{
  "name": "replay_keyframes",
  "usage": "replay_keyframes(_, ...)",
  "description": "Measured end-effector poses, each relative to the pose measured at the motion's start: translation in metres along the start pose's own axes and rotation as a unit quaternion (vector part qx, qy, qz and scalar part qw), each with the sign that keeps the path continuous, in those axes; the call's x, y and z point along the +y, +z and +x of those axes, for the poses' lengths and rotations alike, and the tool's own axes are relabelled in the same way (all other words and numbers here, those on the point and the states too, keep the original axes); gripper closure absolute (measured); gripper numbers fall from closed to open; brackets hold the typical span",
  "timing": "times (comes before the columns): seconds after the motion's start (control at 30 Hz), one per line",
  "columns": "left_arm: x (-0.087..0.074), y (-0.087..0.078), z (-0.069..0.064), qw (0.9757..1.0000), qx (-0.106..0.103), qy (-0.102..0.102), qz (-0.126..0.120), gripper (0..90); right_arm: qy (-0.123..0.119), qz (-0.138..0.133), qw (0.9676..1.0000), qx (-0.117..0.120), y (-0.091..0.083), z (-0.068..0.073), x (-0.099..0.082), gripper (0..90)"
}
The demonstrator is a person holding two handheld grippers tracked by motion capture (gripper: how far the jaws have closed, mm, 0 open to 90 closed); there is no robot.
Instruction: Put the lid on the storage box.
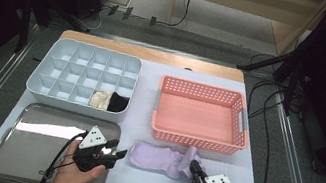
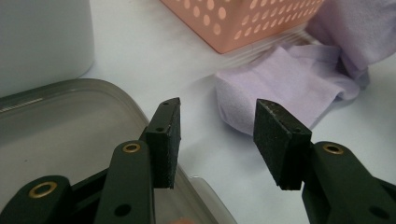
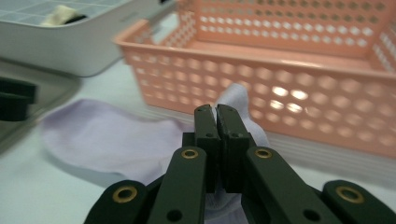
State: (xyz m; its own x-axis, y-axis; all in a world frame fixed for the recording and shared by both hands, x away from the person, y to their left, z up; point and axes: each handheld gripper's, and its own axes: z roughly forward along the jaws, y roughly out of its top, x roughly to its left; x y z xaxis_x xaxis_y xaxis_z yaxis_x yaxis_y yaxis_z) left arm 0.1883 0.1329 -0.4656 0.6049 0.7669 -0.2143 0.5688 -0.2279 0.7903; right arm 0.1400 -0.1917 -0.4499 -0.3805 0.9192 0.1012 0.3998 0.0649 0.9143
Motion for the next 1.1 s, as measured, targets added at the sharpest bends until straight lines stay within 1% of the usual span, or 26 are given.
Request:
replay_keyframes(0.03,0.000,0.001,0.000,1.0000,-0.002,0.000,-0.001,52.9,-0.003,0.001,0.9999,0.011,0.001,0.005,0.001,88.7)
replay_keyframes(0.1,0.000,0.002,-0.001,1.0000,-0.004,0.000,0.001,52.9,-0.021,0.009,0.9993,0.031,0.006,0.020,0.001,87.3)
replay_keyframes(0.13,0.000,0.002,-0.002,1.0000,-0.004,0.001,0.003,52.8,-0.026,0.016,0.9984,0.047,0.010,0.027,0.000,84.6)
replay_keyframes(0.17,-0.001,0.003,-0.003,1.0000,-0.005,0.003,0.004,52.8,-0.027,0.018,0.9972,0.067,0.014,0.033,-0.002,77.2)
replay_keyframes(0.23,-0.001,0.003,-0.003,1.0000,-0.005,0.003,0.003,52.7,-0.031,0.018,0.9949,0.094,0.019,0.044,-0.004,69.0)
replay_keyframes(0.3,-0.001,0.002,-0.002,1.0000,-0.004,0.000,0.000,52.7,-0.031,0.012,0.9947,0.097,0.019,0.047,-0.003,66.2)
replay_keyframes(0.33,-0.001,0.001,-0.001,1.0000,-0.004,0.001,-0.001,52.7,-0.025,0.010,0.9952,0.094,0.018,0.045,-0.003,66.2)
replay_keyframes(0.4,-0.001,0.000,0.000,1.0000,-0.002,-0.001,0.000,52.7,-0.013,0.005,0.9968,0.079,0.016,0.037,-0.002,65.6)
replay_keyframes(0.47,0.000,0.000,0.001,1.0000,-0.002,-0.002,-0.002,52.7,0.009,0.002,0.9981,0.061,0.012,0.026,-0.004,65.2)
replay_keyframes(0.5,0.000,0.000,0.001,1.0000,-0.002,-0.002,-0.002,52.8,0.019,0.005,0.9985,0.052,0.011,0.020,-0.005,65.0)
replay_keyframes(0.57,0.000,-0.001,0.001,1.0000,-0.001,-0.003,-0.002,52.7,0.032,0.011,0.9989,0.033,0.007,0.009,-0.010,63.5)
replay_keyframes(0.63,0.000,-0.001,0.002,1.0000,0.001,-0.002,-0.001,52.7,0.041,0.022,0.9988,0.014,0.006,0.002,-0.014,60.2)
replay_keyframes(0.7,-0.001,-0.001,0.003,1.0000,0.000,-0.002,-0.001,52.8,0.051,0.036,0.9981,0.000,0.008,-0.005,-0.019,54.1)
replay_keyframes(0.77,-0.001,0.000,0.002,1.0000,0.000,-0.003,0.000,52.8,0.055,0.056,0.9968,-0.014,0.011,-0.009,-0.025,51.1)
replay_keyframes(0.8,-0.001,0.000,0.002,1.0000,0.000,-0.001,0.001,52.7,0.057,0.060,0.9965,-0.018,0.012,-0.011,-0.027,49.9)
replay_keyframes(0.87,-0.001,0.001,0.001,1.0000,-0.001,-0.001,0.002,52.8,0.062,0.072,0.9954,-0.016,0.016,-0.012,-0.030,47.0)
replay_keyframes(0.97,-0.001,0.002,0.000,1.0000,-0.002,-0.001,0.002,52.8,0.055,0.097,0.9935,-0.025,0.022,-0.010,-0.035,46.9)
replay_keyframes(1.03,-0.001,0.002,0.000,1.0000,-0.003,0.000,0.002,52.8,0.057,0.104,0.9926,-0.025,0.025,-0.010,-0.038,48.8)
replay_keyframes(1.07,-0.001,0.002,0.000,1.0000,-0.003,0.000,0.002,52.8,0.058,0.103,0.9928,-0.022,0.025,-0.010,-0.039,51.4)
replay_keyframes(1.1,-0.001,0.002,0.000,1.0000,-0.003,0.000,0.002,52.8,0.062,0.103,0.9925,-0.019,0.026,-0.010,-0.039,56.7)
